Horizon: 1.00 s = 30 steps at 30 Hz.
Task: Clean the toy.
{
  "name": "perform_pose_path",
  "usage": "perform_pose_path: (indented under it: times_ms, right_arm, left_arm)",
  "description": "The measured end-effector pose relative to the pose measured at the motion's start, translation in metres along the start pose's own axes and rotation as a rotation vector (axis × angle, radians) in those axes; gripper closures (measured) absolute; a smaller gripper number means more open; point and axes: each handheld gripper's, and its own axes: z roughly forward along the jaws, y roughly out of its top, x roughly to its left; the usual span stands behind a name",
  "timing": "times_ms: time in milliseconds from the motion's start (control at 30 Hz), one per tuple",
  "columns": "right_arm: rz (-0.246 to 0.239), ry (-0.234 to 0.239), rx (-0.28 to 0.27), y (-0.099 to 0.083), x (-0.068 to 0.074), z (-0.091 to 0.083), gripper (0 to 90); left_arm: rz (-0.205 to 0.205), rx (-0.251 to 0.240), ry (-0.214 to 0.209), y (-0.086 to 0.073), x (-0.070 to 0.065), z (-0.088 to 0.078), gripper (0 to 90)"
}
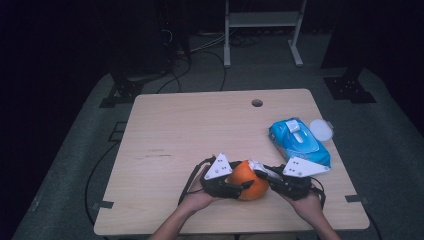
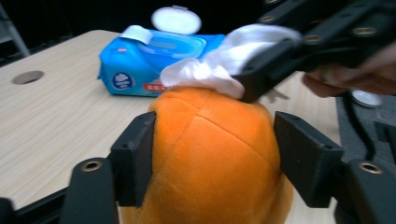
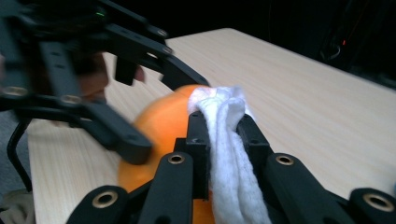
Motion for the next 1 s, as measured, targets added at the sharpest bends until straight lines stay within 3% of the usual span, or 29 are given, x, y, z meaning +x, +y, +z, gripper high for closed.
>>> perform_pose_path:
  times_ms: [100,167,267,300,333,400,533,633,700,767,900,967,1000]
  right_arm:
    - [0.013,-0.021,0.012,-0.005,-0.006,-0.001,77.3]
    - [0.031,-0.036,0.014,-0.007,-0.011,-0.003,77.3]
    - [0.051,-0.019,0.007,-0.008,-0.014,-0.003,77.2]
    - [0.049,-0.014,0.007,-0.008,-0.013,-0.002,77.2]
    - [0.042,-0.016,0.009,-0.008,-0.013,-0.002,77.2]
    - [0.033,-0.030,0.017,-0.009,-0.013,-0.003,77.2]
    - [0.058,-0.050,0.017,-0.012,-0.020,-0.006,77.2]
    - [0.080,-0.047,0.010,-0.013,-0.024,-0.007,77.1]
    - [0.078,-0.031,0.008,-0.013,-0.023,-0.005,77.2]
    - [0.065,-0.029,0.014,-0.010,-0.018,-0.005,77.1]
    - [0.057,0.001,-0.023,-0.001,-0.006,-0.009,77.2]
    - [0.054,0.056,-0.053,0.006,0.001,-0.009,77.2]
    - [0.040,0.056,-0.050,0.008,0.004,-0.008,77.2]
  left_arm:
    - [-0.007,-0.010,-0.004,0.000,0.002,-0.001,25.7]
    - [-0.031,-0.039,0.002,-0.001,0.008,-0.002,17.1]
    - [-0.062,0.017,-0.019,-0.009,0.013,0.007,10.3]
    - [-0.065,0.033,-0.028,-0.013,0.012,0.012,10.1]
    - [-0.049,0.017,-0.037,-0.016,0.010,0.013,10.9]
    - [-0.034,0.025,-0.046,-0.015,0.008,0.012,18.6]
    - [-0.012,0.016,-0.110,-0.013,0.009,0.005,24.2]
    - [-0.022,0.016,-0.078,-0.013,0.010,0.009,16.4]
    - [-0.033,0.049,-0.049,-0.015,0.012,0.016,10.0]
    - [-0.051,0.067,-0.066,-0.016,0.013,0.020,9.2]
    - [0.020,0.049,-0.041,-0.011,0.005,0.013,27.8]
    - [0.073,0.053,-0.020,-0.008,-0.001,0.011,31.3]
    - [0.097,0.060,-0.005,-0.006,-0.004,0.010,31.7]
